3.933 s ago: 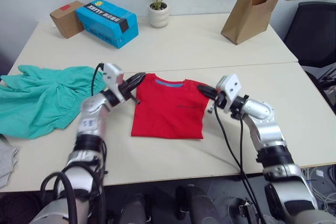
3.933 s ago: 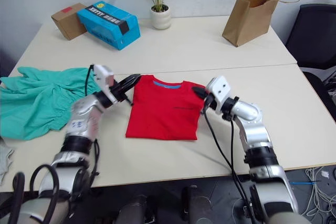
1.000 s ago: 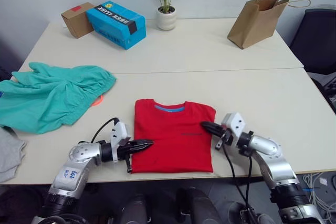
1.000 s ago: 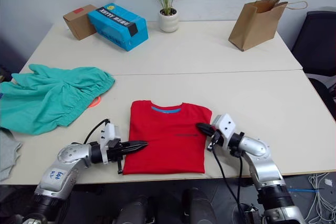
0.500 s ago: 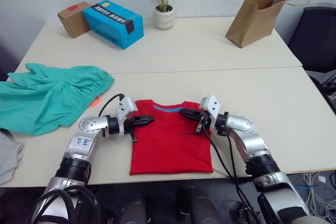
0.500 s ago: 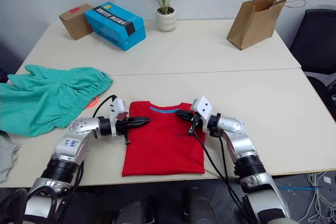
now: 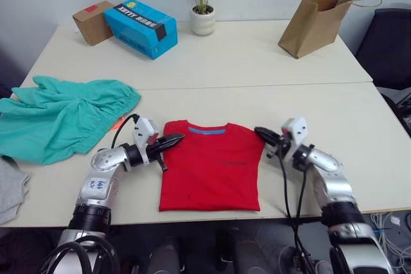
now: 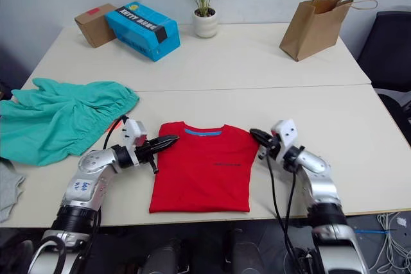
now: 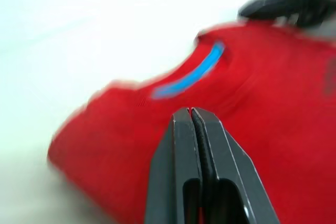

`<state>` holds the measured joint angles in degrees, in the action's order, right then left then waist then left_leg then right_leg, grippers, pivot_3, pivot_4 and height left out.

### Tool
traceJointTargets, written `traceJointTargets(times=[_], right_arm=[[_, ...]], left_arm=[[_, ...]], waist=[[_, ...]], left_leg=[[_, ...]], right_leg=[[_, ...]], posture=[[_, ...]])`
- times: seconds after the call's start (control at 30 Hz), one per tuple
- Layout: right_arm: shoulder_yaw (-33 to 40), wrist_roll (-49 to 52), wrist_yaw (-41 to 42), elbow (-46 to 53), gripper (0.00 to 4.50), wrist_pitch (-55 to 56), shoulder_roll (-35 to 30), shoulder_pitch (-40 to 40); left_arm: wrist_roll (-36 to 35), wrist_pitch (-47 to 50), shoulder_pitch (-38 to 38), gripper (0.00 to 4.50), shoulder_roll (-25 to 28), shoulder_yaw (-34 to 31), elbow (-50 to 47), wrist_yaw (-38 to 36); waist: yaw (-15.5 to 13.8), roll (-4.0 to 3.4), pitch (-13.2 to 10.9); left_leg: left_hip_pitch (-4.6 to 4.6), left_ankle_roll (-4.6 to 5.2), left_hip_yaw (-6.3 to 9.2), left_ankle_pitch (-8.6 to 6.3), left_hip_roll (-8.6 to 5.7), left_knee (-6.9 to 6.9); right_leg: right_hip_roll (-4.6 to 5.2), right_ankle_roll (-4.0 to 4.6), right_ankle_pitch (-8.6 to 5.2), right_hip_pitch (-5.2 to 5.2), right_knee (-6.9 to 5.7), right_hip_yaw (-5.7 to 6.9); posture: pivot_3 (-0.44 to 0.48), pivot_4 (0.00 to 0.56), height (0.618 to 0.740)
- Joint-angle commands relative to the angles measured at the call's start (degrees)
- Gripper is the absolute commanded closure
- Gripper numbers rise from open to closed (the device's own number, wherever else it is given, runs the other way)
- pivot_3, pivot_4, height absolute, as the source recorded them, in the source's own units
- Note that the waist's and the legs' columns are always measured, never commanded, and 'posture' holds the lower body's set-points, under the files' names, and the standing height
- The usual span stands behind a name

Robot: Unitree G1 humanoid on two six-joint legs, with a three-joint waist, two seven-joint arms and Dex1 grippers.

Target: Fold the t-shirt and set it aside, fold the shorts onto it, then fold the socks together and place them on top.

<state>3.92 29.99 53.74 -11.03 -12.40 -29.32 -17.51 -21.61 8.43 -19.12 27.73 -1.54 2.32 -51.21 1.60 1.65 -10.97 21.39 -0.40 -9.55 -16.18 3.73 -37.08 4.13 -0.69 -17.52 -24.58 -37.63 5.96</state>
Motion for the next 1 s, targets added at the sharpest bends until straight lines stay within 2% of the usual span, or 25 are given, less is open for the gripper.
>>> traceJointTargets(times=[0.03,0.13,0.23,0.33,0.4,0.53,0.73,0.97,1.0], right_arm=[[4.1,12.3,4.3,15.9,3.21,-18.3,-9.2,4.0],[8.0,21.6,-0.3,21.5,2.14,-35.0,-15.5,6.9],[6.9,29.0,-1.7,25.3,1.09,-52.4,-22.3,11.1],[7.3,32.7,-9.0,24.7,0.07,-61.6,-20.2,10.2],[7.9,34.2,-14.2,22.3,0.00,-65.0,-16.0,7.4],[6.6,34.4,-19.3,21.1,0.00,-69.1,-10.0,4.0],[5.0,31.9,-28.2,18.3,0.00,-71.1,1.1,-1.0],[2.3,28.9,-27.3,16.1,0.00,-69.0,4.5,-3.6],[2.5,28.9,-26.9,16.1,0.18,-68.9,4.2,-3.7]], left_arm=[[-7.3,5.8,3.3,4.50,4.4,-2.2,-10.7,-5.2],[-12.0,11.9,5.7,3.89,8.4,-1.1,-19.2,-8.2],[-12.5,12.8,7.9,2.97,9.7,-0.9,-23.3,-8.6],[-10.8,11.5,10.8,2.03,10.3,-0.8,-23.4,-8.8],[-9.8,8.5,12.1,1.34,9.6,-1.0,-22.6,-9.4],[-11.1,10.9,13.6,0.03,10.2,-0.1,-23.7,-9.8],[-13.8,11.2,12.9,0.01,7.8,-0.8,-25.3,-9.2],[-14.2,9.0,13.9,0.01,7.7,-1.5,-25.6,-10.7],[-14.3,8.1,14.2,0.00,7.4,-2.0,-25.6,-10.7]], waist=[[0.2,-0.08,0.0],[0.4,-0.05,0.0],[-0.2,-0.05,0.0],[-0.2,-0.04,0.0],[0.3,0.07,0.0],[0.1,0.14,-0.1],[0.5,0.32,0.0],[0.7,0.33,0.1],[0.7,0.33,0.1]], left_leg=[[-0.01,0.04,0.00,-0.02,-0.01,0.00],[-0.16,0.27,0.00,-0.20,0.03,0.01],[-0.12,0.05,0.14,-0.26,0.00,0.06],[-0.03,0.18,0.24,-0.18,0.00,0.10],[0.06,0.30,0.21,-0.13,0.00,0.07],[0.07,0.28,0.27,-0.14,0.02,0.06],[0.11,0.18,0.36,-0.19,0.20,0.11],[0.05,0.02,0.35,-0.17,0.37,0.13],[0.05,0.01,0.35,-0.17,0.38,0.13]], right_leg=[[0.01,0.00,0.00,0.02,0.03,0.00],[-0.03,0.01,0.00,0.12,0.05,0.00],[-0.08,0.07,-0.02,0.12,0.11,0.01],[-0.11,0.06,-0.03,0.12,0.22,0.03],[-0.13,0.03,-0.03,0.06,0.26,0.02],[-0.27,0.03,-0.03,0.05,0.34,-0.02],[-0.55,0.04,-0.01,0.08,0.46,-0.09],[-0.72,0.12,0.02,0.07,0.44,-0.08],[-0.73,0.13,0.03,0.07,0.44,-0.08]], posture=[[0.000,0.150,0.740],[0.000,0.150,0.740],[0.000,0.150,0.740],[0.000,0.150,0.740],[0.000,0.150,0.740],[0.000,0.150,0.740],[0.000,0.150,0.740],[0.000,0.150,0.740],[0.000,0.150,0.740]])
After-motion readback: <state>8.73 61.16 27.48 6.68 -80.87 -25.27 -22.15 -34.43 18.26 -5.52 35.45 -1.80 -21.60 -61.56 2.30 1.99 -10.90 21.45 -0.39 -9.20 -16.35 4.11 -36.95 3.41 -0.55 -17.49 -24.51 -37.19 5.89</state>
